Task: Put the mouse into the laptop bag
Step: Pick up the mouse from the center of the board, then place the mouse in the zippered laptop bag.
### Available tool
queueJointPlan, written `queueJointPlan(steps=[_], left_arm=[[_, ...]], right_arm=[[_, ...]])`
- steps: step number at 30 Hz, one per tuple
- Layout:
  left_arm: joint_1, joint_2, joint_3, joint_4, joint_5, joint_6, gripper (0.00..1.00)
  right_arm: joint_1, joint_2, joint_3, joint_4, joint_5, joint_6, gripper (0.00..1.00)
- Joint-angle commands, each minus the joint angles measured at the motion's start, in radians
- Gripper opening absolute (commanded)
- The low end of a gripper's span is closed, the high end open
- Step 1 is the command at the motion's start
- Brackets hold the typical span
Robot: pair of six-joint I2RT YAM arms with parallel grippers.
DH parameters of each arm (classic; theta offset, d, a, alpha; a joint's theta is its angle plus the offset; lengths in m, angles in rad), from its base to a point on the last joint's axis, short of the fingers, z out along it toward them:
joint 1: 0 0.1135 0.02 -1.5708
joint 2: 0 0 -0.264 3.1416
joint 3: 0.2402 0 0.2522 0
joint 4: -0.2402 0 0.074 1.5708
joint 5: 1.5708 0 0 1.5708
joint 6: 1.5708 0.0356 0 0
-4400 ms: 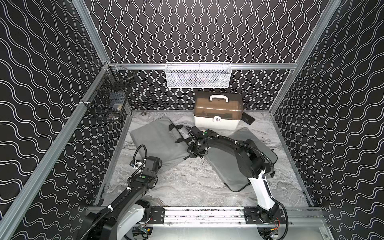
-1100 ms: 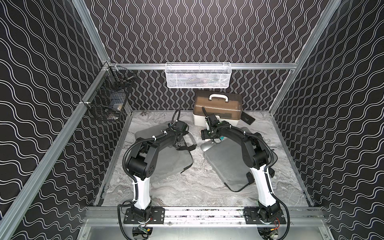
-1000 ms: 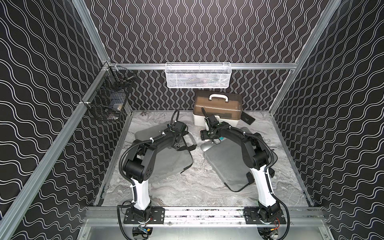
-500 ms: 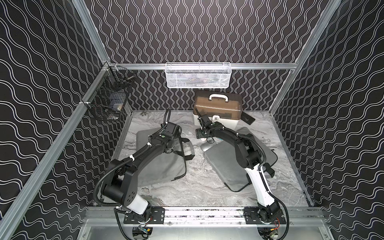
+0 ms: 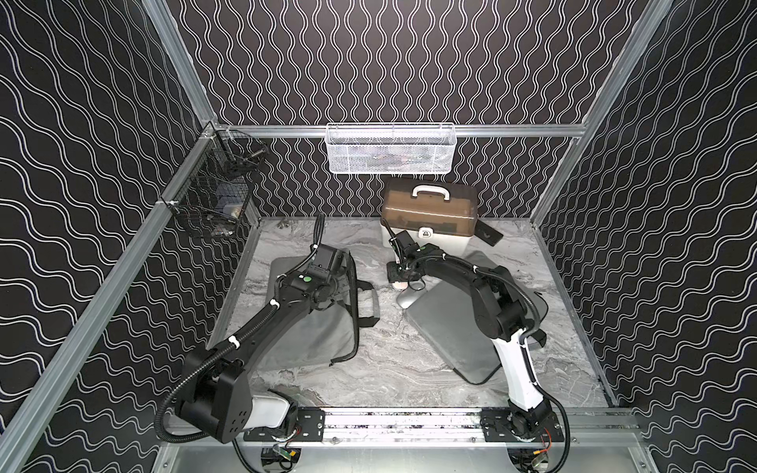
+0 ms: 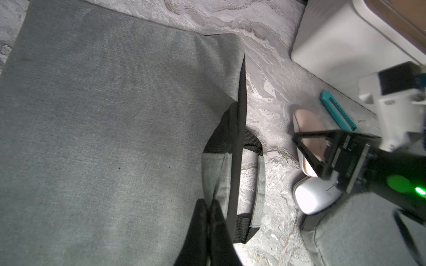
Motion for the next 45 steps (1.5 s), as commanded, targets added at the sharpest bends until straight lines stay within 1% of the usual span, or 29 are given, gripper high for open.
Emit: queueJointPlan(steps=[1, 5, 8, 11, 15, 21, 23, 26, 29, 32, 35, 39, 41, 45], left_arm=[[0.001, -0.032, -0.008, -0.009, 0.007, 0.014, 0.0], [0.001, -0.069, -0.017, -0.009, 0.009, 0.015, 0.0], [0.001, -0.084, -0.021, -0.006, 0.019, 0.014, 0.0], [0.001, -0.093, -0.022, -0.005, 0.027, 0.009, 0.0], [0.001, -0.106, -0.024, -0.008, 0.033, 0.006, 0.0], [0.001, -0.144, -0.047, 0.008, 0.049, -0.005, 0.0], [0.001, -0.144, -0.052, 0.013, 0.062, -0.007, 0.0], [0.001, -0.137, -0.052, 0.016, 0.068, -0.008, 0.0], [0.001, -0.13, -0.055, 0.023, 0.076, -0.009, 0.0], [0.001, -0.125, -0.055, 0.026, 0.078, -0.009, 0.0], [0.001, -0.124, -0.053, 0.032, 0.09, -0.007, 0.0], [0.0, -0.124, -0.058, 0.043, 0.104, -0.01, 0.0], [0.001, -0.123, -0.061, 0.045, 0.105, -0.011, 0.0], [0.001, -0.128, -0.065, 0.044, 0.104, -0.01, 0.0]], right_arm=[[0.019, -0.109, -0.067, 0.038, -0.055, 0.019, 0.52], [0.048, -0.271, -0.227, 0.135, -0.123, 0.062, 0.49], [0.109, -0.355, -0.321, 0.222, -0.145, 0.101, 0.48], [0.183, -0.37, -0.343, 0.246, -0.15, 0.147, 0.47], [0.22, -0.331, -0.363, 0.325, -0.203, 0.228, 0.47], [0.219, -0.199, -0.268, 0.323, -0.18, 0.278, 0.46], [0.218, -0.122, -0.184, 0.299, -0.172, 0.28, 0.46], [0.211, -0.012, -0.049, 0.254, -0.124, 0.279, 0.46], [0.195, 0.09, 0.087, 0.19, -0.137, 0.288, 0.45], [0.19, 0.136, 0.15, 0.182, -0.15, 0.298, 0.45], [0.19, 0.166, 0.2, 0.182, -0.147, 0.312, 0.48], [0.189, 0.193, 0.24, 0.197, -0.162, 0.338, 0.49], [0.19, 0.207, 0.263, 0.2, -0.171, 0.353, 0.53], [0.19, 0.237, 0.307, 0.187, -0.177, 0.369, 0.73]])
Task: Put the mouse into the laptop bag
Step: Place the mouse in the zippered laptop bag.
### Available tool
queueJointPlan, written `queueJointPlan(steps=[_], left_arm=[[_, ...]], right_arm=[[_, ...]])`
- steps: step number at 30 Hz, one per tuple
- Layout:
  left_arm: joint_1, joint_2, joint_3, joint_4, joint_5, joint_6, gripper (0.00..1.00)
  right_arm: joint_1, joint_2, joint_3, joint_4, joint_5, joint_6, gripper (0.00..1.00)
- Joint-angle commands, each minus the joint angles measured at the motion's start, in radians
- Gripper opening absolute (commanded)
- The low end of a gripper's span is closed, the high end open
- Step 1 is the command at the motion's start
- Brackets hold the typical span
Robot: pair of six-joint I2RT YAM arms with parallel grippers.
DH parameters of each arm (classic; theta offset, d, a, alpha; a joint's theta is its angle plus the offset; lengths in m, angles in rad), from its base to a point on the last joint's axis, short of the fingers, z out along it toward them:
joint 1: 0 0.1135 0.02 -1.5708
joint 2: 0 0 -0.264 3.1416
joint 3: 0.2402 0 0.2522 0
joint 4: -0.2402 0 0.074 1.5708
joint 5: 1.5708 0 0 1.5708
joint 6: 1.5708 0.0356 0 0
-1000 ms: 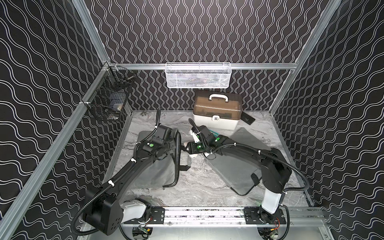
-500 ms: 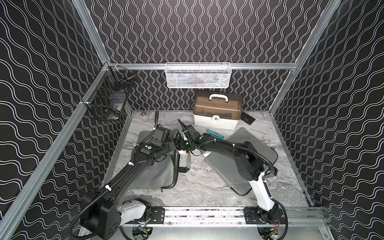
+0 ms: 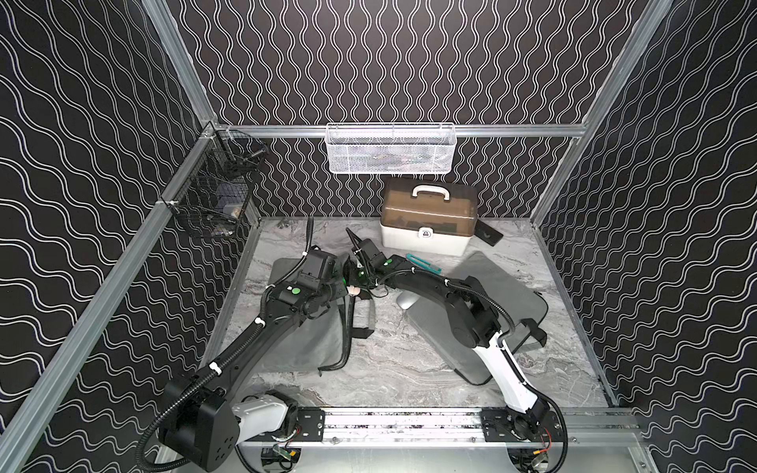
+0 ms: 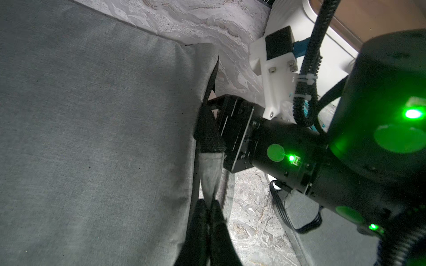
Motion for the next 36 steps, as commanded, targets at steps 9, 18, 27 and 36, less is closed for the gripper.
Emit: queueJointPlan(steps=[9, 18, 27, 36], left_arm=[[0.001, 0.003, -0.008, 0.025, 0.0, 0.0, 0.0], [0.001, 0.006, -0.016, 0.036, 0.009, -0.011, 0.0], [0.001, 0.008, -0.019, 0.045, 0.021, -0.013, 0.0], [0.001, 0.023, -0.017, 0.06, 0.038, -0.019, 0.0]], right_arm=[[0.002, -0.141, -0.198, 0.065, 0.005, -0.046, 0.77], [-0.008, -0.384, -0.598, 0.225, 0.025, -0.139, 0.53], [0.028, -0.291, -0.547, 0.219, 0.125, -0.333, 0.34], [0.031, -0.193, -0.413, 0.185, 0.1, -0.354, 0.25]])
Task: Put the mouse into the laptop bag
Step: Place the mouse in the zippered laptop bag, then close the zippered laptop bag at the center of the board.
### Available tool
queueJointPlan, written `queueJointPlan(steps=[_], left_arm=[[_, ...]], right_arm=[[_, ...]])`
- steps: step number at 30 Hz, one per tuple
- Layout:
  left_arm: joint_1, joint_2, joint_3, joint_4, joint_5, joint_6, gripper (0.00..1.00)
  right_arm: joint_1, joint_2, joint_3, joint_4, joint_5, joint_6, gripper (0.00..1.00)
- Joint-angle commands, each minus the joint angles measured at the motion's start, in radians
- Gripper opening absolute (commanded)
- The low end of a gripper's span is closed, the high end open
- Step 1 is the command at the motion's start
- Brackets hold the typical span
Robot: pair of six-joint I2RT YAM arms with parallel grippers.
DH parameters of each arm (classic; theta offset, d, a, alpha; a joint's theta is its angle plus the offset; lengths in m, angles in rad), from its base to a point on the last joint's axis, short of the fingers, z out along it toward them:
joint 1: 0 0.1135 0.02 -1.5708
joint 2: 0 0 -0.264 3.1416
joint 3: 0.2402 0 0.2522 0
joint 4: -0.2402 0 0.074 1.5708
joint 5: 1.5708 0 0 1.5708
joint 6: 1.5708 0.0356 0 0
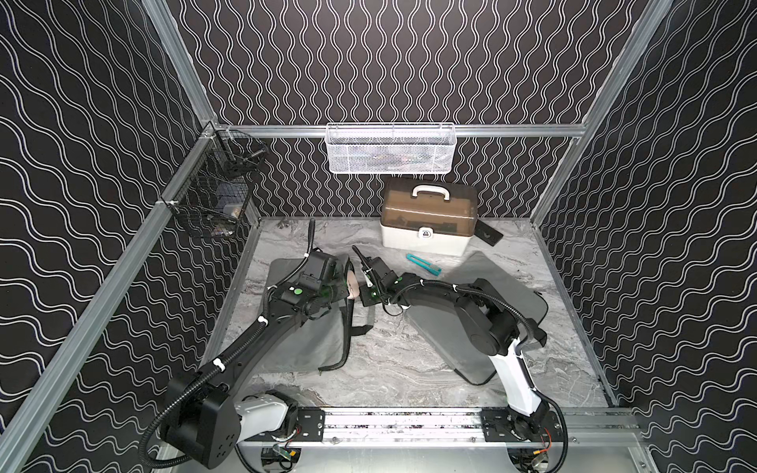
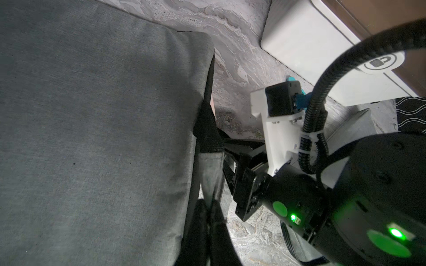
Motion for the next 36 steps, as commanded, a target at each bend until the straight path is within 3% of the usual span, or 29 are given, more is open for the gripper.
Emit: queueJointPlan(steps=[1, 10, 17, 26, 36], left_arm=[[0.001, 0.007, 0.007, 0.042, 0.01, 0.001, 0.0], [0.001, 0.018, 0.015, 0.038, 0.015, 0.004, 0.0], [0.001, 0.013, 0.011, 0.046, 0.016, 0.004, 0.0], [0.0, 0.002, 0.002, 0.044, 0.015, 0.003, 0.0], [0.001, 0.002, 0.001, 0.054, 0.032, 0.009, 0.0]], right_arm=[[0.007, 0.005, 0.031, 0.019, -0.035, -0.021, 0.24], [0.025, 0.066, 0.155, -0.038, -0.033, -0.009, 0.21], [0.025, -0.044, -0.031, 0.14, -0.048, 0.029, 0.34], [0.013, 0.066, 0.11, 0.128, -0.003, 0.071, 0.35], [0.012, 0.165, 0.186, 0.126, -0.06, 0.073, 0.24]])
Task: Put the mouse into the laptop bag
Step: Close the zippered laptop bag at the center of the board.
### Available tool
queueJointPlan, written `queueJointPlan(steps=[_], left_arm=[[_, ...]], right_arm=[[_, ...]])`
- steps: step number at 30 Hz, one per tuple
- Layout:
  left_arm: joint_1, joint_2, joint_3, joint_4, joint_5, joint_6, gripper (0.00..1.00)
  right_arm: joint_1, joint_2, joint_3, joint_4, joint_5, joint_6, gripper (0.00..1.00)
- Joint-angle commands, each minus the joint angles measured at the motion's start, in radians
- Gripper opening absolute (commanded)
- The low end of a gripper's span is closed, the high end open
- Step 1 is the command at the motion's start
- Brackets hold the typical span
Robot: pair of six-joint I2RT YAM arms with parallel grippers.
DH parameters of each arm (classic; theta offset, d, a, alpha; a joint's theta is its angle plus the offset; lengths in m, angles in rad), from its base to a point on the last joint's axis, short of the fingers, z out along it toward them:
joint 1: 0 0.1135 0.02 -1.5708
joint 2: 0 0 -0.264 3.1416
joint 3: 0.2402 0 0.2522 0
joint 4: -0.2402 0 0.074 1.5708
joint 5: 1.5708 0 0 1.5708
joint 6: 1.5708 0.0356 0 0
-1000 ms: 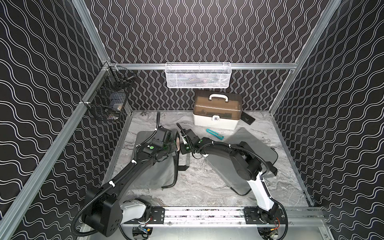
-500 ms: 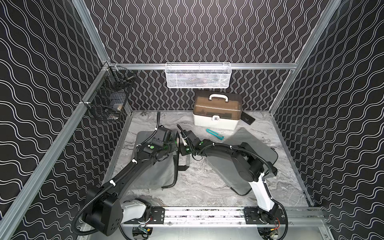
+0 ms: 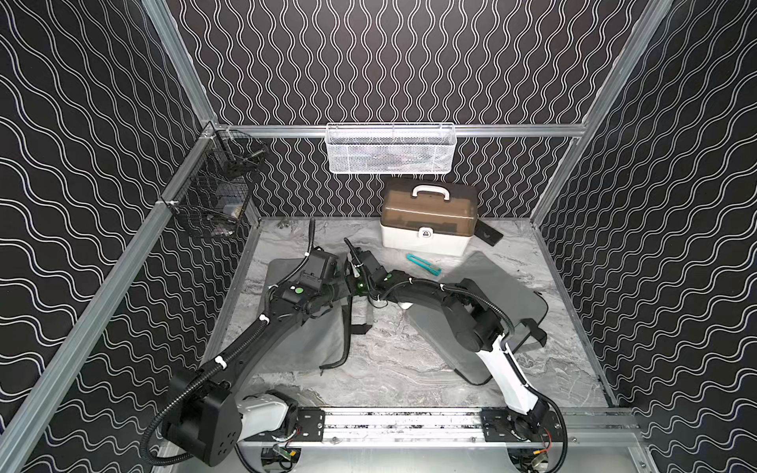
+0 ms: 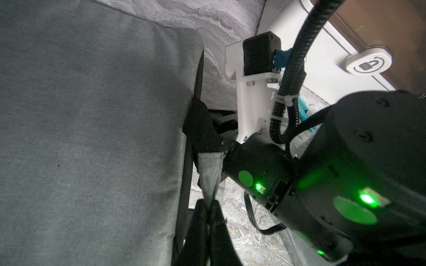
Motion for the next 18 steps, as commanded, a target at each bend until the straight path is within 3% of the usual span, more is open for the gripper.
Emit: queueJointPlan(steps=[1, 5, 9, 11, 13, 16, 17, 18], left_arm=[[0.001, -0.005, -0.003, 0.027, 0.01, 0.009, 0.0], [0.001, -0.002, -0.004, 0.027, 0.005, 0.01, 0.0], [0.0, 0.0, 0.002, 0.018, -0.002, 0.008, 0.0], [0.001, -0.006, 0.009, 0.003, -0.012, 0.007, 0.25], [0.001, -0.03, 0.012, -0.024, -0.036, -0.001, 0.6], [0.001, -0.112, -0.003, -0.079, -0.094, -0.029, 0.91], [0.001, -0.145, -0.016, -0.103, -0.12, -0.046, 0.98], [0.001, -0.188, -0.033, -0.136, -0.155, -0.078, 0.99]], right_arm=[[0.003, 0.012, -0.005, -0.012, -0.04, -0.004, 0.24], [0.004, -0.005, -0.011, -0.03, -0.019, 0.006, 0.26], [0.003, -0.076, -0.082, -0.016, -0.002, 0.012, 0.48], [0.003, -0.138, -0.145, 0.0, 0.017, 0.019, 0.54], [-0.001, -0.218, -0.222, 0.002, 0.054, 0.03, 0.56], [-0.004, -0.349, -0.352, -0.005, 0.122, 0.058, 0.62], [-0.004, -0.402, -0.393, -0.003, 0.138, 0.068, 0.64], [-0.004, -0.45, -0.44, -0.002, 0.15, 0.077, 0.65]])
